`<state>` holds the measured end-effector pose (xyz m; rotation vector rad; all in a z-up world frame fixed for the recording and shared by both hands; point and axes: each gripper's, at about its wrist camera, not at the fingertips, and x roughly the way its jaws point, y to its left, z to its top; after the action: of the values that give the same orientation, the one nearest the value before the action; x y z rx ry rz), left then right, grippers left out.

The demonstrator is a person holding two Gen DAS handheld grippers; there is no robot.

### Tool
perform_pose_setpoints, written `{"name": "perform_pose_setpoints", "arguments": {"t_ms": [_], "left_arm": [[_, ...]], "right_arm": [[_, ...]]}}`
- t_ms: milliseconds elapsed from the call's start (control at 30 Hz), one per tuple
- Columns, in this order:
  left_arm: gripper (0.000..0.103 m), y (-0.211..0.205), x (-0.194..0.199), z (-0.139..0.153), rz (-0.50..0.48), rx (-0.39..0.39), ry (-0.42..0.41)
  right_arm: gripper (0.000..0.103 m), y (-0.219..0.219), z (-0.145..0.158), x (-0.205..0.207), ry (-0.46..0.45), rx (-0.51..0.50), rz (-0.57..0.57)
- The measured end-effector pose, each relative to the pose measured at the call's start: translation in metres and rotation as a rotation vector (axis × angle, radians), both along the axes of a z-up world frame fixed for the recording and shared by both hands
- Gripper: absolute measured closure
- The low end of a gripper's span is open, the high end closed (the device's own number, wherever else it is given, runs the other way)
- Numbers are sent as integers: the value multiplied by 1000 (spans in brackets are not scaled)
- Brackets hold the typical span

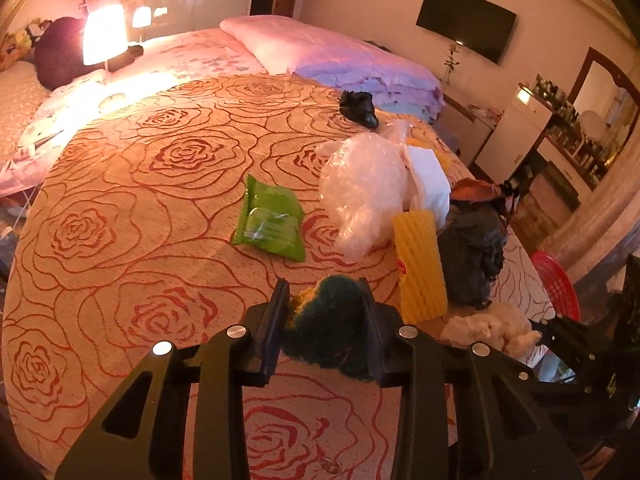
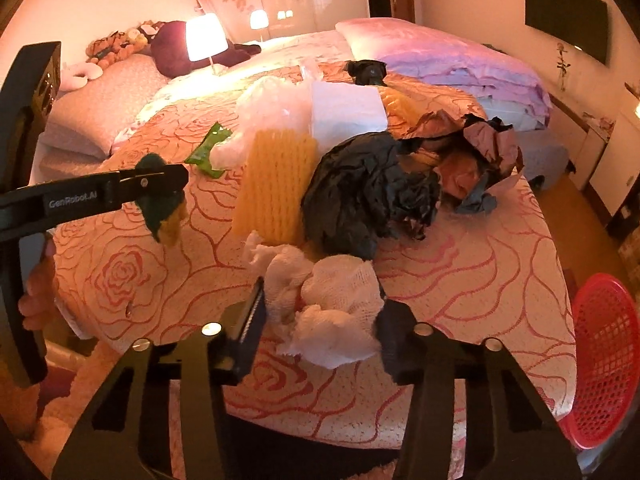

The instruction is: Collect trash

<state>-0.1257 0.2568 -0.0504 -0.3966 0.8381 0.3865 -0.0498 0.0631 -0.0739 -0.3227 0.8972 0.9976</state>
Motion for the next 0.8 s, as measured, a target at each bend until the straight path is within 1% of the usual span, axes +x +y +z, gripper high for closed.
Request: {"name": "perform_pose_setpoints", "arguments": {"t_ms": [100,200,300,433,667,800], "left_arm": [[71,1,0,2,6,4,-11],[71,0,-1,10,7,22,-33],[71,-5,-3,16,4,37,-57],[71,-16,2,24,-16,56,-82],[71,-37,25,39,-81,96,-119],[71,-57,45,44,-142,117,-130]], "right_arm": [[58,-7,5,0,5,22,-13],[58,-17,13,1,-9,45,-33],[58,-29,23,4,-37,63,-68],[58,-42,30,17,-51,84,-129],[58,-66,49,39,-92,126,-232],[58,-85,57,54,-104,153,-307]]}}
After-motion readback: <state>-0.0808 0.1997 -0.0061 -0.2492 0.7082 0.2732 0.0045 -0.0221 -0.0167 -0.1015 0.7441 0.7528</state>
